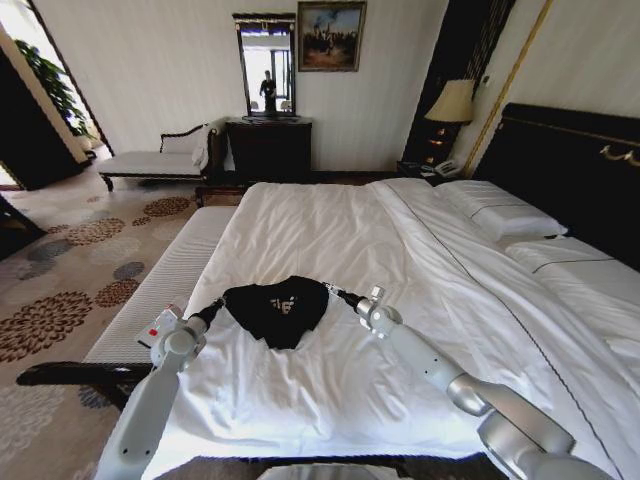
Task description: Fold the clothes on the bed.
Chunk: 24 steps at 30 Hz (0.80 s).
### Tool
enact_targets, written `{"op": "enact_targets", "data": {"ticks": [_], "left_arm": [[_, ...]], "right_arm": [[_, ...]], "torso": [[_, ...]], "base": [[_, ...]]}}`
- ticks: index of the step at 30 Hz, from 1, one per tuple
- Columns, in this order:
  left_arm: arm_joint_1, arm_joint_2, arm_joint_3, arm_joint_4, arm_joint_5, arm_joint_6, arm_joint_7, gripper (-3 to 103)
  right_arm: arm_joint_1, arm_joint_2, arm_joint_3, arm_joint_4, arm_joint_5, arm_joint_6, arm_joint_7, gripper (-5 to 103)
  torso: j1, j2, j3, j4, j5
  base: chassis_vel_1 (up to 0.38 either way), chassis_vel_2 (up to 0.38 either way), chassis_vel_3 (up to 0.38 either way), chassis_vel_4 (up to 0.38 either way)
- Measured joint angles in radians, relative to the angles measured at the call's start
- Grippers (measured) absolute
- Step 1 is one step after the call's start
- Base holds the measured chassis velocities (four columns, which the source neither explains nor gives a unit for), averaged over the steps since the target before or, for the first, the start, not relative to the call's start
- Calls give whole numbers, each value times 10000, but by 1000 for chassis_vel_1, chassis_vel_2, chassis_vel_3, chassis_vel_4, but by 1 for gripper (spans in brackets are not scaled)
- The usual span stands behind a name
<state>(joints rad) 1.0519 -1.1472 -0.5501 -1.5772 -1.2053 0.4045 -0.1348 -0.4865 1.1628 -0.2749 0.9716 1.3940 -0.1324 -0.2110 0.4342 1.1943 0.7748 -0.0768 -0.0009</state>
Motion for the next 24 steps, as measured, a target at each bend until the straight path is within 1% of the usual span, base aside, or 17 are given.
{"op": "enact_targets", "data": {"ticks": [1,2,4,5,6,7,8,10,11,13,14,17,19,22,23,24], "left_arm": [[0,0,0,0,0,0,0,2],[7,0,0,-6,0,-1,1,2],[11,-7,0,-6,0,-2,2,2],[8,-15,-1,-7,1,-3,3,2],[8,-15,-1,-7,1,-3,3,2],[0,-26,0,-6,5,-4,3,2],[-10,-39,0,-4,8,-5,4,2],[-29,-70,3,41,32,-8,11,2],[-29,-70,3,41,32,-8,11,2],[-54,-103,12,107,81,-17,25,2],[-54,-103,12,107,81,-17,25,2],[-87,-159,40,177,130,-26,38,2],[-97,-173,50,190,148,-29,40,2],[-126,-197,81,222,183,-35,41,2],[-126,-197,81,222,183,-35,41,2],[-136,-198,87,228,194,-35,40,2]], "right_arm": [[0,0,0,0,0,0,0,93],[26,103,-28,-85,-78,41,-22,89],[47,242,-58,-222,-216,134,-36,84],[54,291,-65,-296,-287,176,-37,78],[54,291,-65,-296,-287,176,-37,78],[54,328,-65,-358,-352,222,-36,73],[52,339,-65,-381,-382,253,-34,73],[2,330,-35,-388,-424,291,-27,61],[2,330,-35,-388,-424,291,-27,61],[-59,297,13,-370,-447,330,-14,51],[-59,297,13,-370,-447,330,-14,51],[-137,245,105,-328,-475,381,22,34],[-158,221,122,-324,-496,397,29,34],[-215,128,135,-300,-573,411,30,18],[-215,128,135,-300,-573,411,30,18],[-231,102,135,-291,-606,411,25,12]], "torso": [[0,0,0,0,0],[0,0,0,0,0],[-1,0,0,0,1],[-1,0,0,-1,1],[-1,0,0,-1,1],[-1,0,0,-1,0],[-1,0,0,-1,1],[-1,0,0,-2,1],[-1,0,0,-2,1],[-1,0,0,-2,2],[-1,0,0,-2,2],[-1,0,0,-2,2],[-1,1,0,-2,2],[-1,1,-1,-3,2],[-1,1,-1,-3,2],[-1,1,-1,-2,2]], "base": [[0,0,0,0],[0,0,0,0],[0,0,0,0],[0,0,0,0],[0,0,0,0],[0,0,0,0],[0,0,0,0],[0,0,0,0],[0,0,0,0],[0,0,0,0],[0,0,0,0],[0,0,0,0],[0,0,0,0],[0,0,0,0],[0,0,0,0],[0,0,0,0]]}}
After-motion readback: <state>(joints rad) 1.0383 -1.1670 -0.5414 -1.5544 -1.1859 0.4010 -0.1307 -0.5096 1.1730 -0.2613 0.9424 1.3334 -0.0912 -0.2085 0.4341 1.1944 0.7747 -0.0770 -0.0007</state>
